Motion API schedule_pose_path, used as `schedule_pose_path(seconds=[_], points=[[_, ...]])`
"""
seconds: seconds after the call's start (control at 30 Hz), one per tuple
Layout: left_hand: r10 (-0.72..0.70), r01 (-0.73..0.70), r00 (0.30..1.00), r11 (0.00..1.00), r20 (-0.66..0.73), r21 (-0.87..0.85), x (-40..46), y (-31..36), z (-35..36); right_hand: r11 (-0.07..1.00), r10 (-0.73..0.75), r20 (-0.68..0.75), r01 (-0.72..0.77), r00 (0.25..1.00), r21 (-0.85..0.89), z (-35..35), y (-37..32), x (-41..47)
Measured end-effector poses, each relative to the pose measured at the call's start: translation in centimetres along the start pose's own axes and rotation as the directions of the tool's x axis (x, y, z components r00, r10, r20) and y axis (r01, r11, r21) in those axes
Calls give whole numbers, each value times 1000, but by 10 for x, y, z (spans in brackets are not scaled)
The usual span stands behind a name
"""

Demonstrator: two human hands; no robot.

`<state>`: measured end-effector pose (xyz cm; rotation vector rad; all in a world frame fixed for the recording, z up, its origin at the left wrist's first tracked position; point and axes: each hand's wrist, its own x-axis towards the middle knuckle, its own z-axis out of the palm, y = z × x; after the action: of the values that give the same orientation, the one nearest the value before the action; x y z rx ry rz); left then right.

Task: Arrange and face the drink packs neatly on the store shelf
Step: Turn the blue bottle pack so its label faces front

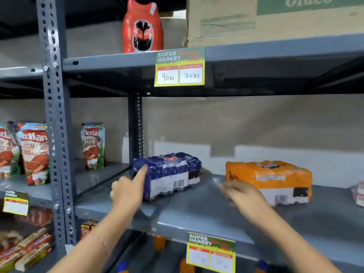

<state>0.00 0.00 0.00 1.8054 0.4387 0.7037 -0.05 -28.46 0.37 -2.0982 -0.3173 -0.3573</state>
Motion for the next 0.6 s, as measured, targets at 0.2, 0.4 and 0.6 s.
schedule_pose_path(seconds=[0.2, 0.4, 0.6], points=[[-234, 287, 949, 917, 211, -277, 47, 29, 17, 983, 129, 127, -143, 984, 114, 55, -30, 129], [-18, 83, 985, 922, 173, -379, 41, 10, 18, 912, 129, 277, -223, 952, 343, 58, -1, 161], [304, -230, 901, 939, 310, -254, 44, -15, 2, 975, -57, 206, 10, 977, 222, 42, 24, 125]])
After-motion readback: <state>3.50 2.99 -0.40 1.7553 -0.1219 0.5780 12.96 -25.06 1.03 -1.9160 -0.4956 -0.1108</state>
